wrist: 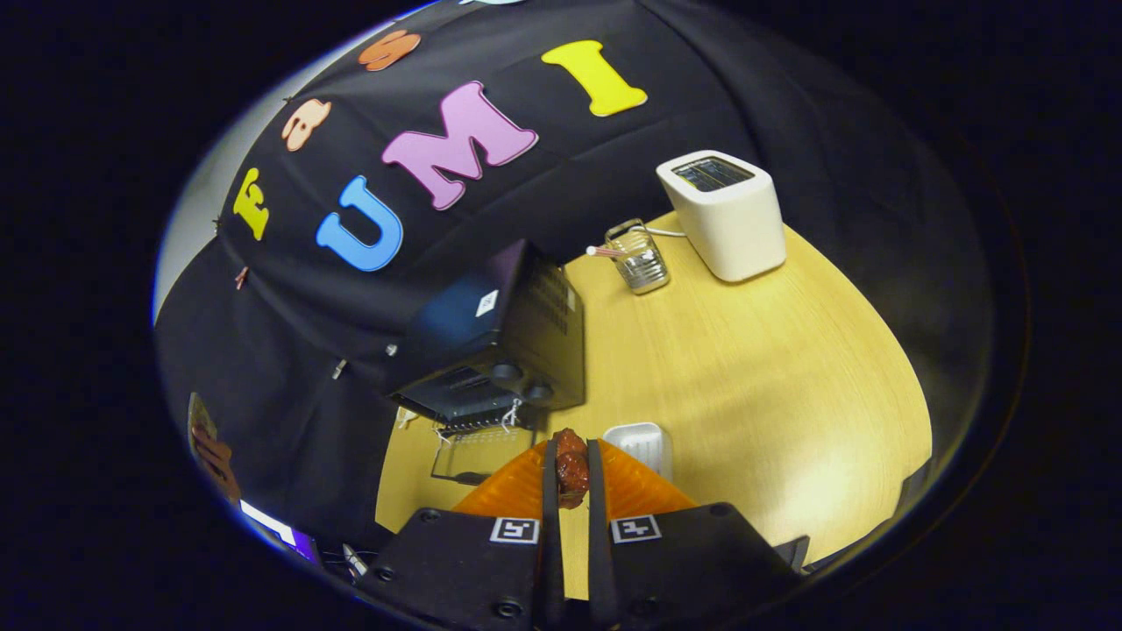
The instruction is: Open the toaster oven, put the food inside, and close the toaster oven door.
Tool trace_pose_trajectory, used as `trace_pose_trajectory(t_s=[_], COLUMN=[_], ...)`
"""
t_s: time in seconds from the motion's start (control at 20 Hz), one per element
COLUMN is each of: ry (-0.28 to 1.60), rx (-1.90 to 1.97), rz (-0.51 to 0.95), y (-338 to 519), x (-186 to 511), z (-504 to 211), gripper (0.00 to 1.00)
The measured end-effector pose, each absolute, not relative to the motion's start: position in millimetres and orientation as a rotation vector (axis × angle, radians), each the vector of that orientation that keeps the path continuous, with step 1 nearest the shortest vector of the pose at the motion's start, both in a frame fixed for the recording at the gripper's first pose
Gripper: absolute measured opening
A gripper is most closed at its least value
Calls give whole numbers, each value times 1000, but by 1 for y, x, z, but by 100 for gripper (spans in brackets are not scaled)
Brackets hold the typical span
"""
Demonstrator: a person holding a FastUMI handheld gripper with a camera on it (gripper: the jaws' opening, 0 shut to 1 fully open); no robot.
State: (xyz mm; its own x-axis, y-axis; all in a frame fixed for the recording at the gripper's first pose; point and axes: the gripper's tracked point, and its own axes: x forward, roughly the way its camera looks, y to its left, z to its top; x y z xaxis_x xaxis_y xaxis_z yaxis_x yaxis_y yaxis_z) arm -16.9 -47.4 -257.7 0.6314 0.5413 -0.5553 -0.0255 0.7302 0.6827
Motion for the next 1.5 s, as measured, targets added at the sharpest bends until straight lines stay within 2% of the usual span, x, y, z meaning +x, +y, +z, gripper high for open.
trace_pose_trajectory(t_s=[0.3,0.55,0.75,1.1,1.5], ry=[777,790,783,809,772], rx=[714,786,831,868,938], rz=[424,471,465,365,255], y=[62,153,207,250,242], x=[-33,-30,-1,60,102], z=[-224,-233,-248,-298,-332], gripper=[15,15,15,15,15])
